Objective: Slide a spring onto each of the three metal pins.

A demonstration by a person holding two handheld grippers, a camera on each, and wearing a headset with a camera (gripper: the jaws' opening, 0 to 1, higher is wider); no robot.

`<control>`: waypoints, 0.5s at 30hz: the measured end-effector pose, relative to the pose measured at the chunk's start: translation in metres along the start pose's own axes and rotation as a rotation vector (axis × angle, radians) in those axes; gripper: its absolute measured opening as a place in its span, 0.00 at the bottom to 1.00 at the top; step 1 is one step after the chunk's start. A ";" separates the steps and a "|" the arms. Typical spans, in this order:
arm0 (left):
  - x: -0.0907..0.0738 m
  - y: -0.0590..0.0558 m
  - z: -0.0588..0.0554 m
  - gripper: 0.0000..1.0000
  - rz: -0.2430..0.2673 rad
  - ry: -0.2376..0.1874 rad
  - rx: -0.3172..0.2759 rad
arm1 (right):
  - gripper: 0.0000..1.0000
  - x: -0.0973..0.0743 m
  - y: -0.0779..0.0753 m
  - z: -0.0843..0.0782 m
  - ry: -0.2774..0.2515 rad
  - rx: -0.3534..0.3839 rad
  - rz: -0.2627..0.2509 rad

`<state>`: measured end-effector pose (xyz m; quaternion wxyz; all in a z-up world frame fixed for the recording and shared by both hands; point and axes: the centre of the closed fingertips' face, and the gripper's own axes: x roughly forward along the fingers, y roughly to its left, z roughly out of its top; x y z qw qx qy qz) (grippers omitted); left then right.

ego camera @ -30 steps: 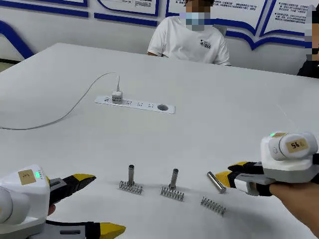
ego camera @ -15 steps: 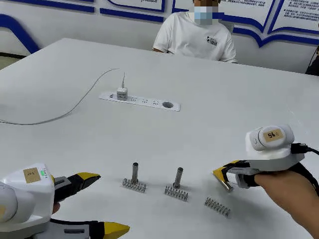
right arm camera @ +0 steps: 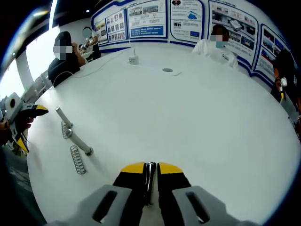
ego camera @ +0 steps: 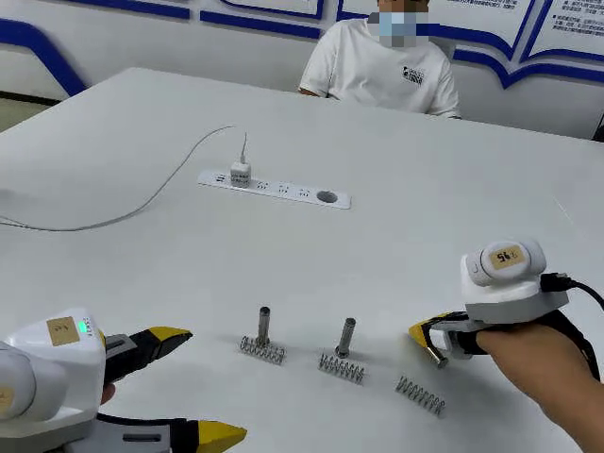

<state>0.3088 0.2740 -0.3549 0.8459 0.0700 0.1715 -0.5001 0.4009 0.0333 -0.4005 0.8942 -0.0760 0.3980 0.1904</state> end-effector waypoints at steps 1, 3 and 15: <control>0.000 0.000 0.000 0.78 0.000 0.000 0.000 | 0.10 0.000 0.000 0.000 0.001 0.000 0.001; 0.000 0.001 -0.001 0.78 0.001 0.001 -0.001 | 0.10 0.001 0.001 0.000 0.003 -0.003 0.000; -0.001 0.001 -0.001 0.78 0.006 0.000 -0.002 | 0.10 0.002 0.002 -0.003 0.012 -0.013 0.002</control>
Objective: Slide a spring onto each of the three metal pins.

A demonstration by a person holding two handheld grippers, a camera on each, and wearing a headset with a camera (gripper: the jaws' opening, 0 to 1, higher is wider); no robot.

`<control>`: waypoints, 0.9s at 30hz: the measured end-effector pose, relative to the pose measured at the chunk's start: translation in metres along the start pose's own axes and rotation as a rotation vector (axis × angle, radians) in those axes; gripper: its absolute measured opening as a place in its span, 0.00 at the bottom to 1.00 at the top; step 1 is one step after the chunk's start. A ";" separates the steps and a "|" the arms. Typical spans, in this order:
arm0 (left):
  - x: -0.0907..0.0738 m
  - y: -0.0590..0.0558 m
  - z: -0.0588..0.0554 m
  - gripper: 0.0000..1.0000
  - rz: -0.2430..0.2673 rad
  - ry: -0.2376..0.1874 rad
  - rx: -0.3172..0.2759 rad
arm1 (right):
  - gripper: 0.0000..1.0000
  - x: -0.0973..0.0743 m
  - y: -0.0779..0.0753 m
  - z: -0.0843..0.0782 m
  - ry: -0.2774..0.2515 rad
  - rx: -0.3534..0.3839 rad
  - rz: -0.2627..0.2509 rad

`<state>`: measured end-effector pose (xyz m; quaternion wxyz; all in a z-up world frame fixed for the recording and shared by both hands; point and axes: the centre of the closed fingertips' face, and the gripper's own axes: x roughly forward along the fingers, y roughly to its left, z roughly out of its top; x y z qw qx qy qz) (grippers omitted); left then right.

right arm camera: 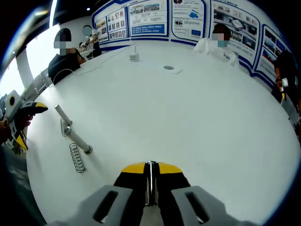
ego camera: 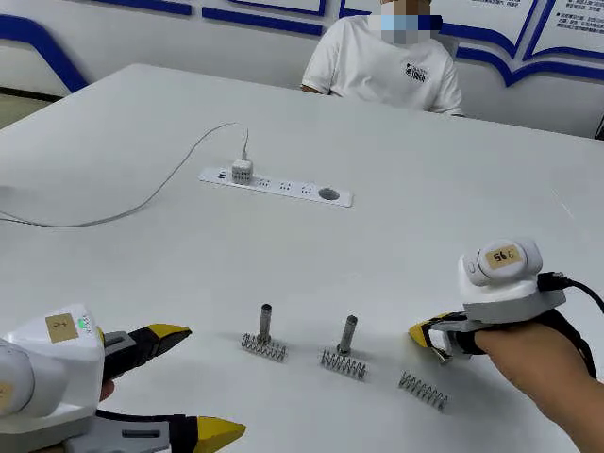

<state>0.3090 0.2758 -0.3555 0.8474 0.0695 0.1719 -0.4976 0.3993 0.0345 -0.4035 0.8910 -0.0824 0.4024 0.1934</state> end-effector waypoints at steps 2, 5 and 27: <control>0.000 0.000 0.000 0.78 0.001 0.000 0.000 | 0.09 0.000 0.000 0.000 -0.006 -0.001 -0.004; 0.000 0.000 0.001 0.78 0.001 0.001 0.002 | 0.09 0.000 0.000 0.000 -0.012 0.000 -0.010; 0.000 -0.006 0.018 0.77 -0.013 -0.015 0.044 | 0.09 -0.046 0.008 0.014 -0.127 0.028 -0.010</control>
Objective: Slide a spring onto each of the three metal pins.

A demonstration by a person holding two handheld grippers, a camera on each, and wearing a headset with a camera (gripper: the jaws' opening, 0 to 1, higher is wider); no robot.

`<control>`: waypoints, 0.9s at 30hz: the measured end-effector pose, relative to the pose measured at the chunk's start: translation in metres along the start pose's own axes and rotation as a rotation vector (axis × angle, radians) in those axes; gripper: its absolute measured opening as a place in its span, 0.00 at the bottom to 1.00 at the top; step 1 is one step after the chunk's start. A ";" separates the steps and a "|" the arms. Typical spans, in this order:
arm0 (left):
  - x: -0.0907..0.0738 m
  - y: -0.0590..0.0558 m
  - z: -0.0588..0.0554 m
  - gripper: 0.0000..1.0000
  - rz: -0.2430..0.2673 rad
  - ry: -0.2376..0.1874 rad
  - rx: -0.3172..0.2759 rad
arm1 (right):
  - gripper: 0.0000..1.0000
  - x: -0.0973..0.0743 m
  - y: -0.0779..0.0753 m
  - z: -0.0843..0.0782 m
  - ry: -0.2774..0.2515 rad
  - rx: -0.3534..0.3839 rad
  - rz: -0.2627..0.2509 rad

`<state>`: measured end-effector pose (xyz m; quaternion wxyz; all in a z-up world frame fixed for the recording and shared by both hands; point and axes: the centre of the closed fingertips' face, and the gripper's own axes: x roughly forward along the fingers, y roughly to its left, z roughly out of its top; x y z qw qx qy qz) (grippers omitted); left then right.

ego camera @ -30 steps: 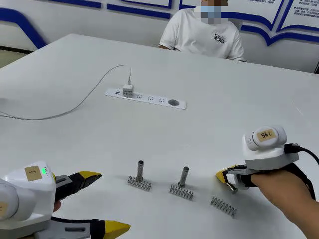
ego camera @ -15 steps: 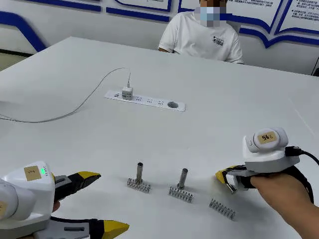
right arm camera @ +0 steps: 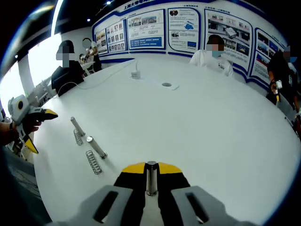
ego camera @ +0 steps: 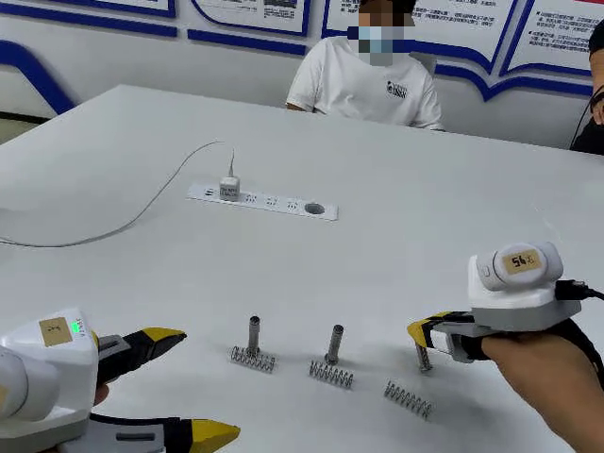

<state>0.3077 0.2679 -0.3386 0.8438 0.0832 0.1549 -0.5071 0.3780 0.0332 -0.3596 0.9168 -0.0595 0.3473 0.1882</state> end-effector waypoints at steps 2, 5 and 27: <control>0.000 0.000 0.001 0.77 -0.002 -0.001 0.003 | 0.09 -0.001 0.001 -0.001 -0.002 0.000 -0.001; 0.000 0.000 0.002 0.77 -0.002 -0.003 0.005 | 0.09 -0.003 0.001 -0.001 -0.006 0.002 -0.002; -0.002 -0.002 0.007 0.77 -0.007 -0.011 0.015 | 0.09 -0.021 0.006 -0.012 -0.017 -0.014 -0.011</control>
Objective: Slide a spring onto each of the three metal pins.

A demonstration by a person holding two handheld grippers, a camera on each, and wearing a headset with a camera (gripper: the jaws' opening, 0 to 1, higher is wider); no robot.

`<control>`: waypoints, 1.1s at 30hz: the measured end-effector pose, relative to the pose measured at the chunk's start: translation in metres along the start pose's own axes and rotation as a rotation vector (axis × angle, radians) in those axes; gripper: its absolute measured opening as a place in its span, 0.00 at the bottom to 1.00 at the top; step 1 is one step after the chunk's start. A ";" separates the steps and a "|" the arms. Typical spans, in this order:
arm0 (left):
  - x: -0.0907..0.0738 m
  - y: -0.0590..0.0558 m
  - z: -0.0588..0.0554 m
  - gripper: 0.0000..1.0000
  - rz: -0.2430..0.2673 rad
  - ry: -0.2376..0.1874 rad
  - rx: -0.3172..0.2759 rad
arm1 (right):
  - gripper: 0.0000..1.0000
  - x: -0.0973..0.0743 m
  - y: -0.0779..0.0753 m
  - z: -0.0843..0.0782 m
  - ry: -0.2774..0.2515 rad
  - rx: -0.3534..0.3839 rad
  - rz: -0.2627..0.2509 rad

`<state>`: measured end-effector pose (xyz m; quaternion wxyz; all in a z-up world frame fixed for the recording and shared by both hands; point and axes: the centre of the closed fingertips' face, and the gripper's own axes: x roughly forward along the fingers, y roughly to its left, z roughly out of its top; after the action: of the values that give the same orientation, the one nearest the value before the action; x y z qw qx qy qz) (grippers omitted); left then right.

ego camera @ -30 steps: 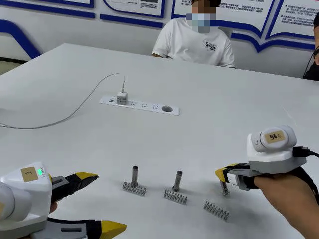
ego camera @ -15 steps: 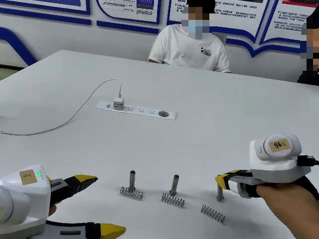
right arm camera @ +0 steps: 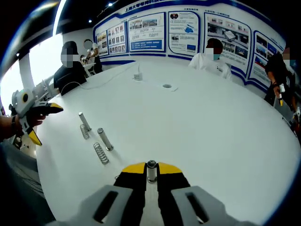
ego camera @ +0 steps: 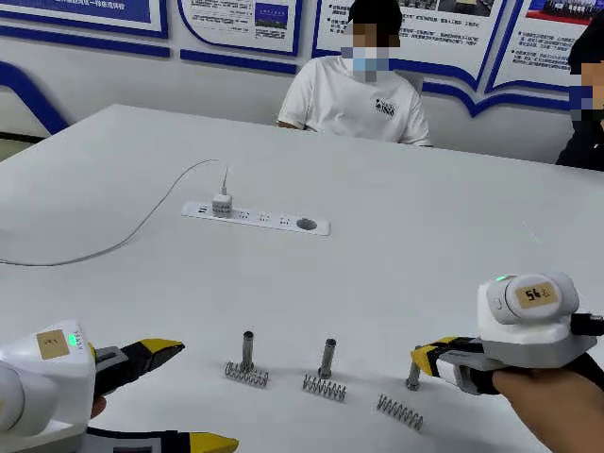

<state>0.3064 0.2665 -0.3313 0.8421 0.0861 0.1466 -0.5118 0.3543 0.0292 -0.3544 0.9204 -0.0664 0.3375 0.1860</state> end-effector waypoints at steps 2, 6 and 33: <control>0.000 0.000 0.000 0.77 -0.001 0.001 0.000 | 0.09 -0.001 0.000 0.000 -0.001 -0.003 -0.001; 0.000 0.000 -0.001 0.77 -0.002 0.000 0.002 | 0.09 -0.002 0.000 -0.001 -0.002 -0.006 0.001; 0.001 -0.002 0.003 0.78 -0.005 -0.009 0.007 | 0.14 -0.023 0.012 0.013 -0.067 -0.069 0.017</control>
<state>0.3054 0.2635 -0.3289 0.8412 0.0863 0.1415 -0.5147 0.3417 0.0364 -0.3293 0.9268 -0.0888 0.3003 0.2076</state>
